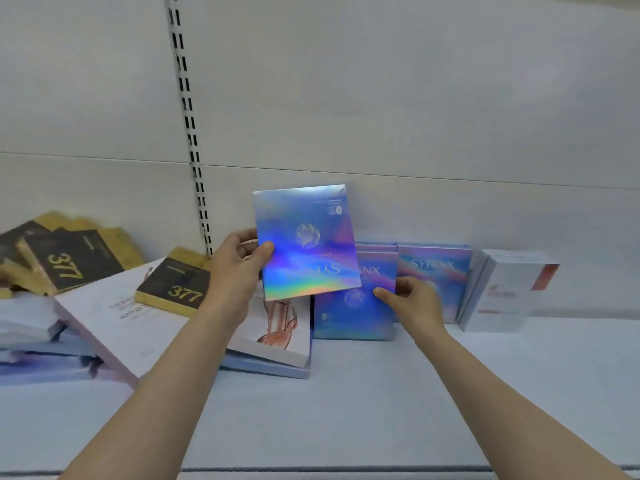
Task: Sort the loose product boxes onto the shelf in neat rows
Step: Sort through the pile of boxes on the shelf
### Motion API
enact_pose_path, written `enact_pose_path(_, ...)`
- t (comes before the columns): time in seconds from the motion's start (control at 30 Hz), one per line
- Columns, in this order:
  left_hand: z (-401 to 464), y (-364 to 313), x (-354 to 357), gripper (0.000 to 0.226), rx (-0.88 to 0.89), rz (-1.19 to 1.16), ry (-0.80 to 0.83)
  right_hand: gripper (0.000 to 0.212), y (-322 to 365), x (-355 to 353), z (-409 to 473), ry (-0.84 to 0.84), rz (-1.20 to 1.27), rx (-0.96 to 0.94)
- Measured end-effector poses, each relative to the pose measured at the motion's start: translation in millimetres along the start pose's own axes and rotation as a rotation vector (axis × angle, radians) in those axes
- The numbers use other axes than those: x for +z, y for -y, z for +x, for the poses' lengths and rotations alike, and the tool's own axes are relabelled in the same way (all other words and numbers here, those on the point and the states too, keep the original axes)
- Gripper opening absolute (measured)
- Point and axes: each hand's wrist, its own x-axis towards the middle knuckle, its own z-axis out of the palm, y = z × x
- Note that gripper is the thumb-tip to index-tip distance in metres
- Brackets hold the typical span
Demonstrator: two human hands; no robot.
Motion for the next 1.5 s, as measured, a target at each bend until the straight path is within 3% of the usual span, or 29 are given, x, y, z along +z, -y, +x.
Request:
enact_pose_path(0.07, -9, 1, 10, 0.024, 0.012, 0.012, -0.001, 0.032, 10, -11, 4, -0.082, -0.080, -0.102)
enact_pose_path(0.17, -28, -3, 25, 0.023, 0.042, 0.019, 0.032, 0.044, 40, -39, 9, -0.187, 0.034, -0.320)
enact_pose_path(0.23, -41, -9, 38, 0.025, 0.080, 0.039, 0.082, 0.048, 67, -59, 8, -0.079, 0.092, -0.496)
enact_pose_path(0.33, -60, -18, 62, 0.022, 0.135, 0.151, 0.250, 0.066, 93, -82, 2, 0.241, 0.006, -0.628)
enact_pose_path(0.4, -72, -22, 82, 0.022, 0.151, 0.197, 0.374, 0.070, 94, -92, -1, 0.445, -0.107, -0.584)
enact_pose_path(0.47, -78, -23, 98, 0.026, 0.166, 0.229, 0.387, 0.050, 84, -102, -2, 0.492, -0.098, -0.507)
enact_pose_path(0.53, -75, -20, 107, 0.035, 0.180, 0.275, 0.306, 0.029, 68, -111, -1, 0.416, 0.159, -0.350)
enact_pose_path(0.6, -70, -14, 111, 0.046, 0.113, 0.296, 0.272, 0.030, 51, -121, 2, 0.314, 0.436, -0.139)
enact_pose_path(0.67, -70, -8, 118, 0.043, 0.038, 0.284, 0.315, 0.037, 38, -131, 6, 0.264, 0.579, -0.024)
enact_pose_path(0.8, -66, -5, 138, 0.028, 0.095, 0.284, 0.288, 0.037, 25, -145, 9, 0.152, 0.247, -0.179)
enact_pose_path(0.93, -58, -9, 165, 0.028, 0.277, 0.530, 0.443, 0.053, 18, -150, 10, 0.289, 0.041, -0.357)
enact_pose_path(1.03, -53, 0, 179, 0.038, 0.409, 0.657, 0.448, 0.037, 4, -143, 10, 0.226, 0.213, -0.313)
enact_pose_path(1.13, -34, 22, 157, 0.060, 0.557, 0.883, 0.207, 0.030, -16, -147, 17, 0.159, 0.441, -0.127)
enact_pose_path(1.33, -20, 58, 136, 0.079, 0.512, 1.181, 0.107, 0.031, -38, -147, 35, 0.027, 0.435, -0.061)
enact_pose_path(1.5, -20, 66, 140, 0.080, 0.526, 1.149, 0.047, 0.035, -43, -128, 42, 0.106, 0.428, -0.098)
